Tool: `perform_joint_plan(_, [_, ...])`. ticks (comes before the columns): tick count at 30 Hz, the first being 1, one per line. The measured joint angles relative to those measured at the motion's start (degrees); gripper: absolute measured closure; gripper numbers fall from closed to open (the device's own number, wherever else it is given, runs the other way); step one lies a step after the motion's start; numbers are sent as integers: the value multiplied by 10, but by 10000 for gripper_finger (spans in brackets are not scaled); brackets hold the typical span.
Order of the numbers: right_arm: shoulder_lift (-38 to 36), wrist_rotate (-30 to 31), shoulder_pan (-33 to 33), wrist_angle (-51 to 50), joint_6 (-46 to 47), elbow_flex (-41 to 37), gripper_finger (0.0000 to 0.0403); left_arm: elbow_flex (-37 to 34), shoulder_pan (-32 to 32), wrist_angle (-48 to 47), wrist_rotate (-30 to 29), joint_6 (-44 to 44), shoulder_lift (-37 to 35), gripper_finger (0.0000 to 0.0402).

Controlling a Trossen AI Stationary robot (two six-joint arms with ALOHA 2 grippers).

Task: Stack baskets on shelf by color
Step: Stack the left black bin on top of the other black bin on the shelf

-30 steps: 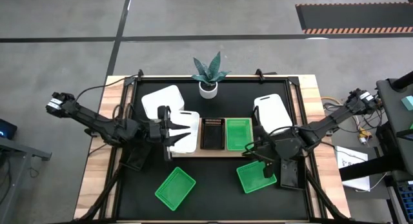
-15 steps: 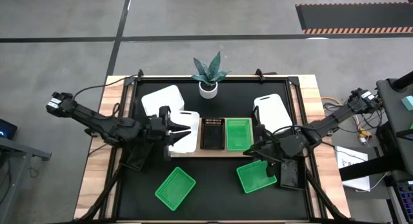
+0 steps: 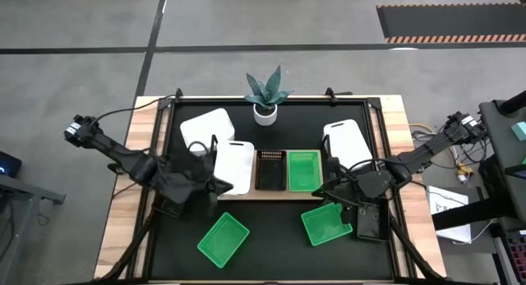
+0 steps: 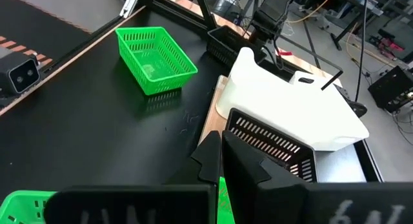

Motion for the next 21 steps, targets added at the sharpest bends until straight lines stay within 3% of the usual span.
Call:
perform_joint_plan(5, [1, 0, 0, -3, 0, 0, 394, 106, -22, -286, 128, -201, 29, 400])
perform_joint_plan(10, [1, 0, 0, -3, 0, 0, 394, 132, -43, -468, 291, -292, 71, 400])
perform_joint_plan(21, [1, -2, 0, -3, 7, 0, 394, 14, -46, -445, 400, -249, 146, 400])
